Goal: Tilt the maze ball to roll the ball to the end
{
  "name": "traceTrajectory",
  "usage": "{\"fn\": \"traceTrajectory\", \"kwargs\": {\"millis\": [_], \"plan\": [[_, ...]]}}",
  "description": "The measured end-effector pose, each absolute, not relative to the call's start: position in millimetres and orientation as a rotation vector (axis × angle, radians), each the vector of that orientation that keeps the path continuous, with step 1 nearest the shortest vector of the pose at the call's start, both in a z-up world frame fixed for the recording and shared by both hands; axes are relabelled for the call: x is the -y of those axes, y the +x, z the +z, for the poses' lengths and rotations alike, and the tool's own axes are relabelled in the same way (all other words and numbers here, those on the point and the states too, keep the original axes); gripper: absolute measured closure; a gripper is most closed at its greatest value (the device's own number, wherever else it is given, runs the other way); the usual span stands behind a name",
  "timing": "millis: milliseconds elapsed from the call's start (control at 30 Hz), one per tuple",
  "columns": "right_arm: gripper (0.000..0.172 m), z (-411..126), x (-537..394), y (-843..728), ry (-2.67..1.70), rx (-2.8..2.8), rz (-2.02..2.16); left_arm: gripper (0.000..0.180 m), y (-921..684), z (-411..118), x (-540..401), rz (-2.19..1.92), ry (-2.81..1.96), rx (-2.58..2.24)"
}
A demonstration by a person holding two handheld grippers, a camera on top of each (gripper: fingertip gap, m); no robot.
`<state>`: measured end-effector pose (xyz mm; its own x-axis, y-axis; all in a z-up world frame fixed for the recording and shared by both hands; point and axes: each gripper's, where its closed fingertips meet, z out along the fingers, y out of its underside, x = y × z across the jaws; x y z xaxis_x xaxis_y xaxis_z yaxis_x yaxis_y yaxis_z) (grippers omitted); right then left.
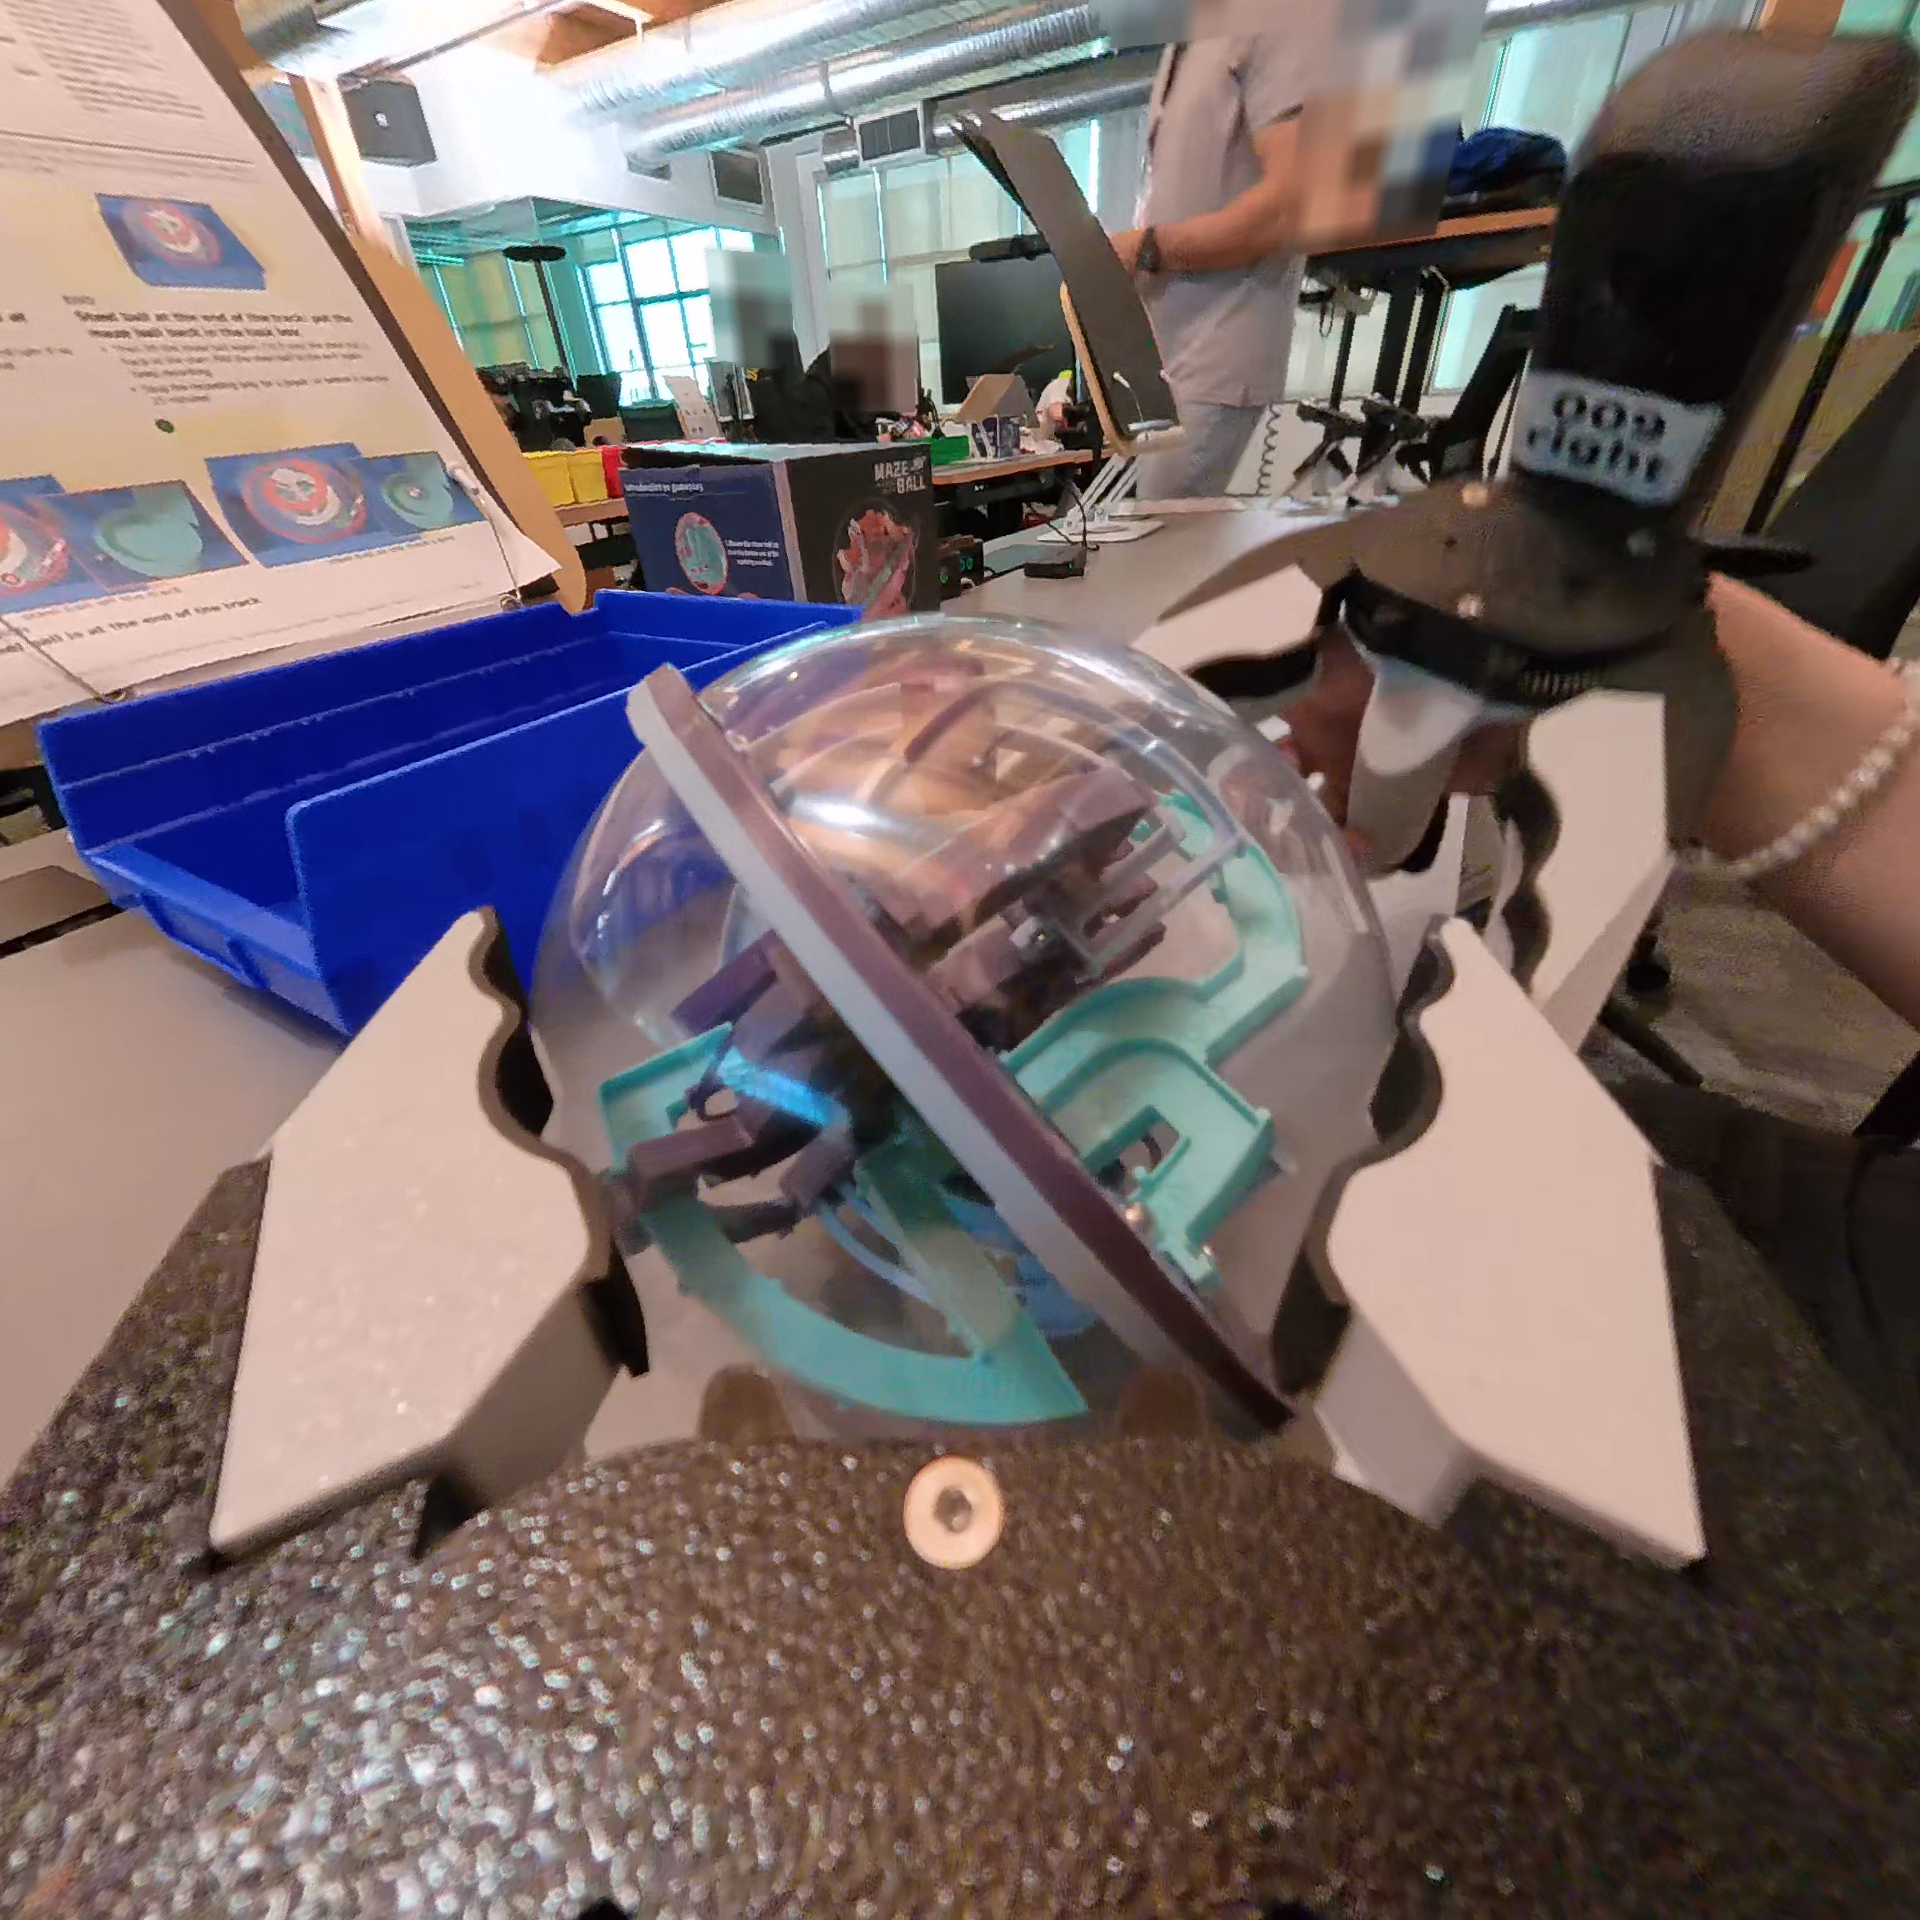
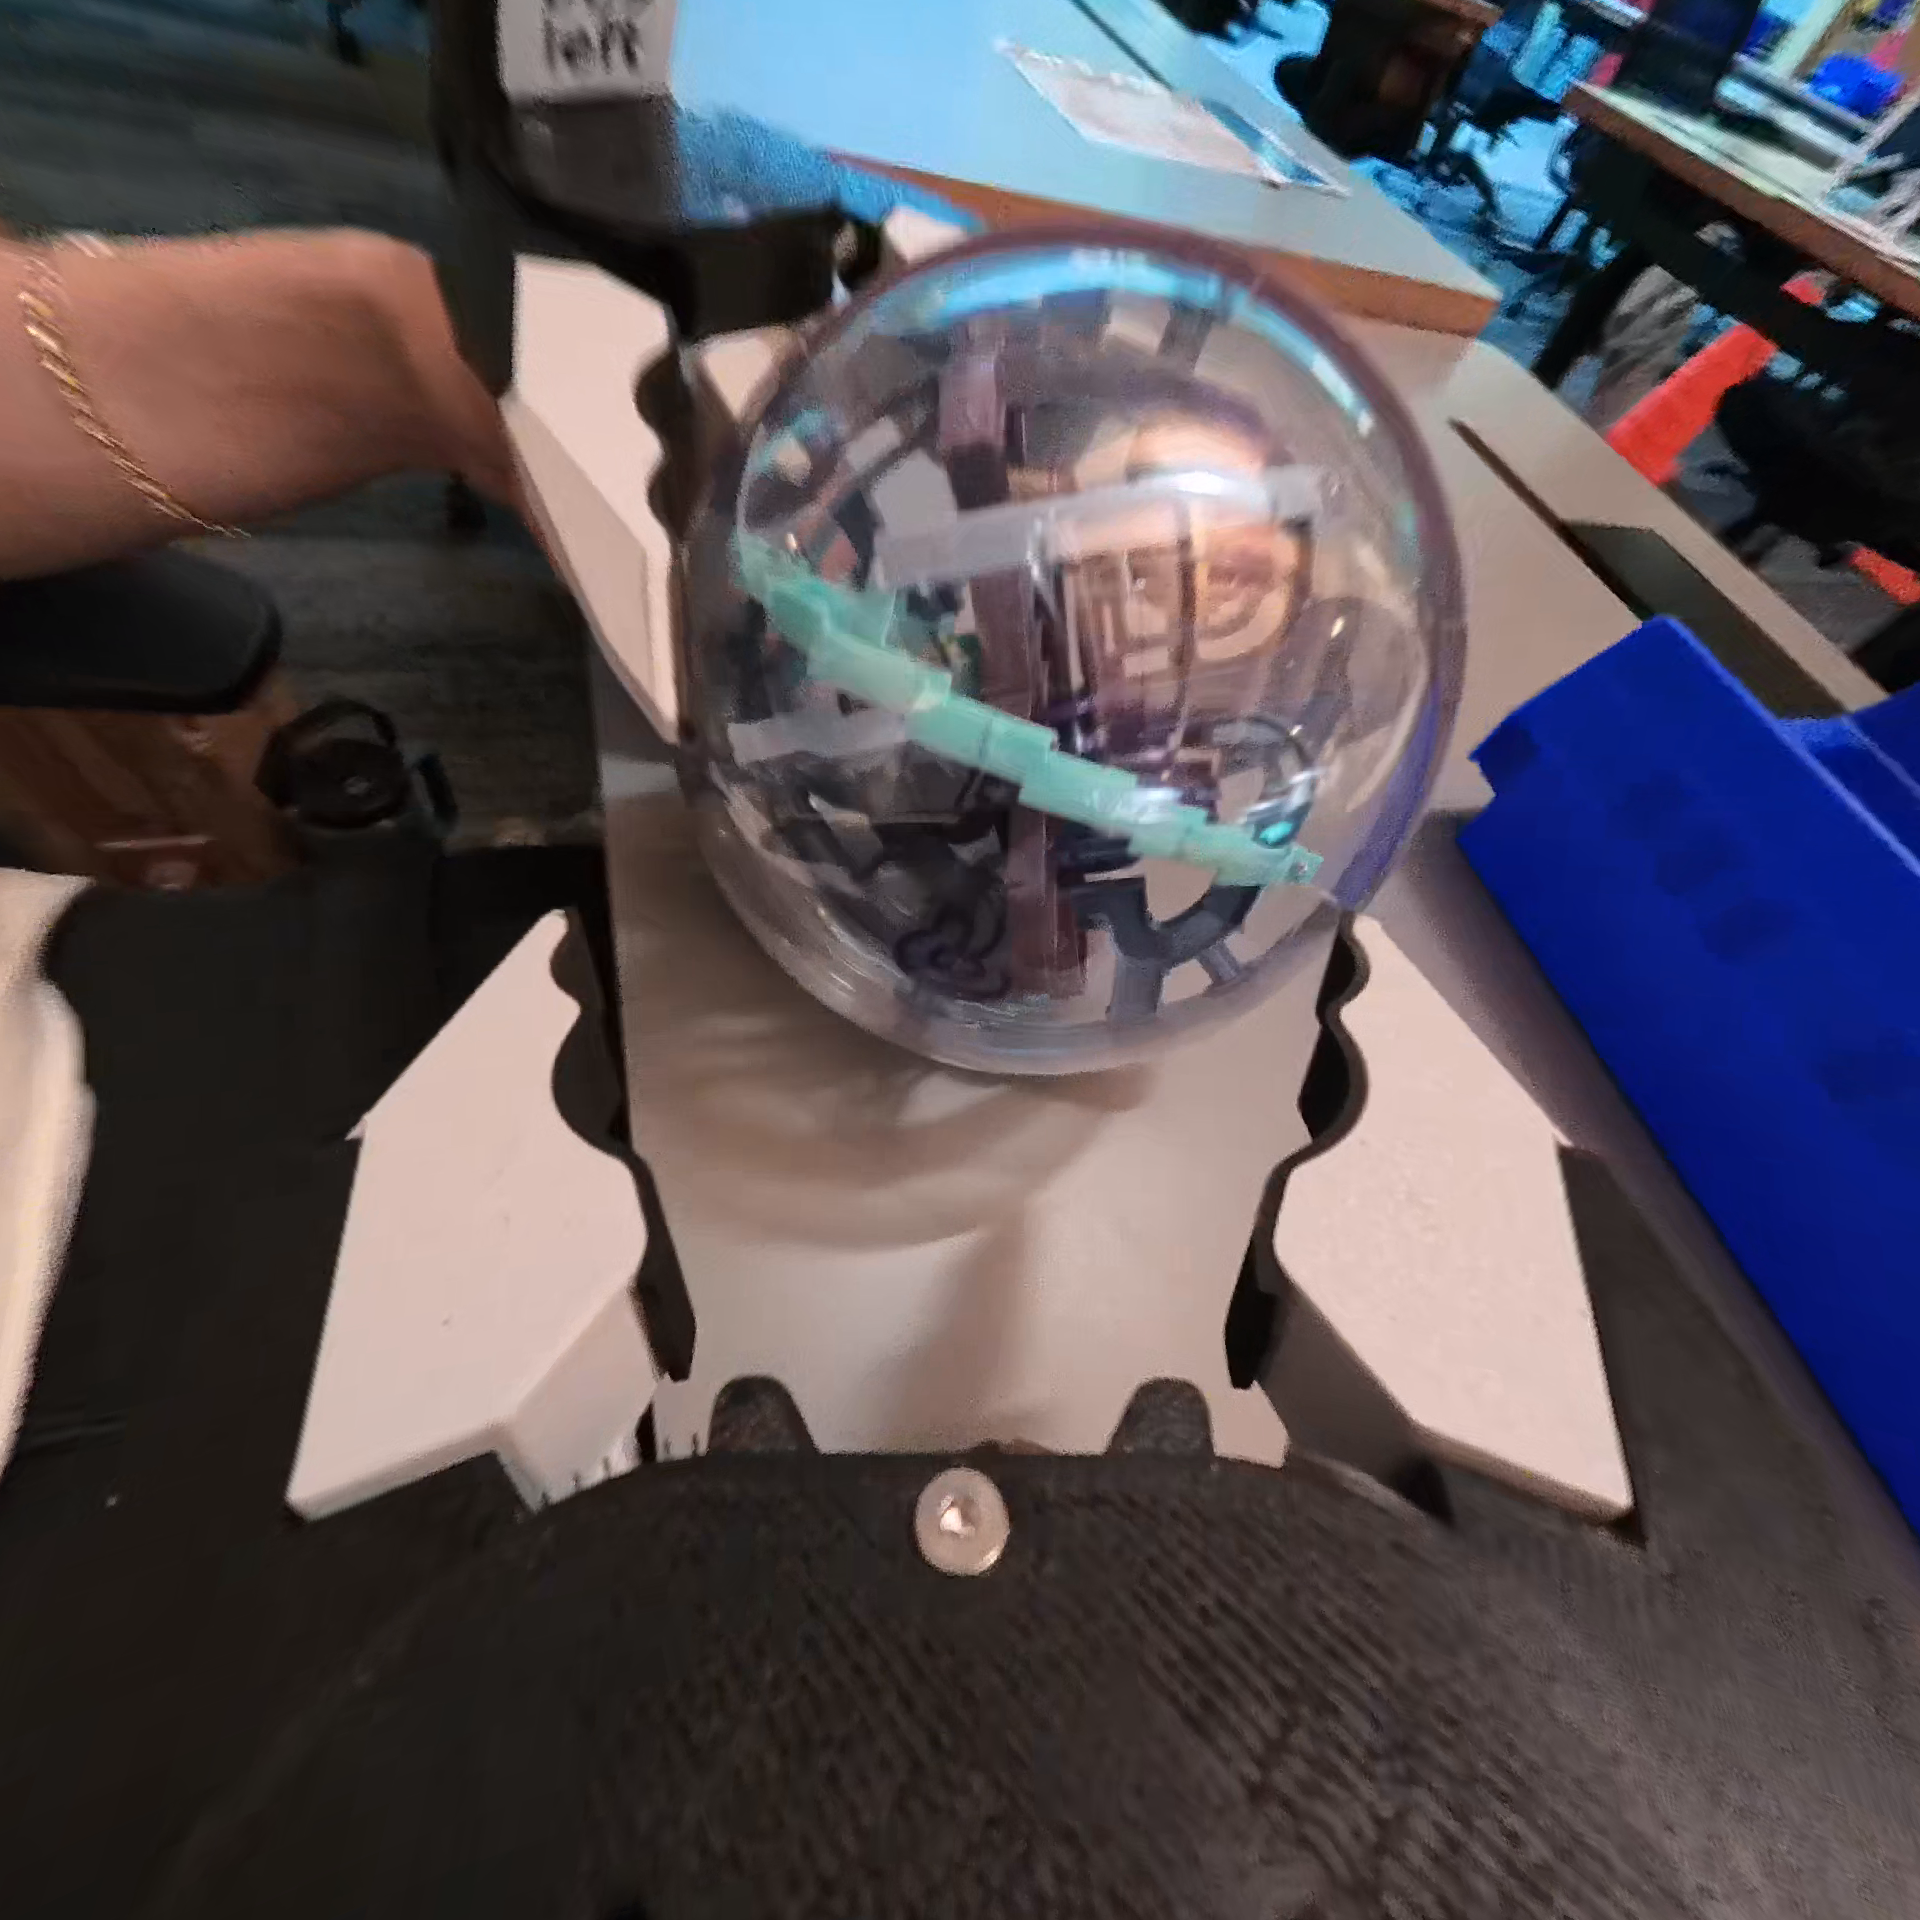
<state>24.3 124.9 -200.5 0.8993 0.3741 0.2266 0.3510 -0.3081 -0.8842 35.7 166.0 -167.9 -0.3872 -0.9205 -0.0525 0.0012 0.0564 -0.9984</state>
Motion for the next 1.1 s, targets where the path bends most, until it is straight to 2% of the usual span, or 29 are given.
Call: {"fn": "traceTrajectory", "kwargs": {"millis": [133, 233, 300, 367, 467, 800, 1000, 1100], "plan": [[0.041, -145.5, -129.5, 43.3, -1.746, 0.455, 0.136, 0.023, 36.4, -167.9, -163.1, -1.423, -0.937, -1.537], [0.049, -121.9, -147.7, 54.5, -1.628, 0.347, 0.286, 0.023, 36.5, -167.7, -160.7, -1.414, -0.918, -1.547], [0.051, -134.1, -157.0, 46.3, -1.651, 0.376, 0.360, 0.023, 35.3, -168.2, -158.1, -1.407, -0.894, -1.567], [0.036, -154.2, -163.1, 33.3, -1.707, 0.435, 0.375, 0.023, 33.5, -170.4, -155.1, -1.410, -0.872, -1.592], [0.024, -164.8, -167.6, 23.4, -1.700, 0.483, 0.295, 0.023, 32.5, -172.4, -155.9, -1.422, -0.875, -1.596], [0.027, -162.7, -155.4, 25.3, -1.645, 0.317, 0.159, 0.023, 29.0, -176.3, -151.2, -1.523, -0.886, -1.615], [0.029, -160.9, -146.9, 21.5, -1.596, 0.286, 0.107, 0.026, 20.6, -164.5, -145.5, -1.732, -0.906, -1.568], [0.035, -162.5, -144.2, 19.8, -1.597, 0.286, 0.091, 0.030, 22.3, -164.1, -148.3, -1.734, -0.929, -1.549]]}}
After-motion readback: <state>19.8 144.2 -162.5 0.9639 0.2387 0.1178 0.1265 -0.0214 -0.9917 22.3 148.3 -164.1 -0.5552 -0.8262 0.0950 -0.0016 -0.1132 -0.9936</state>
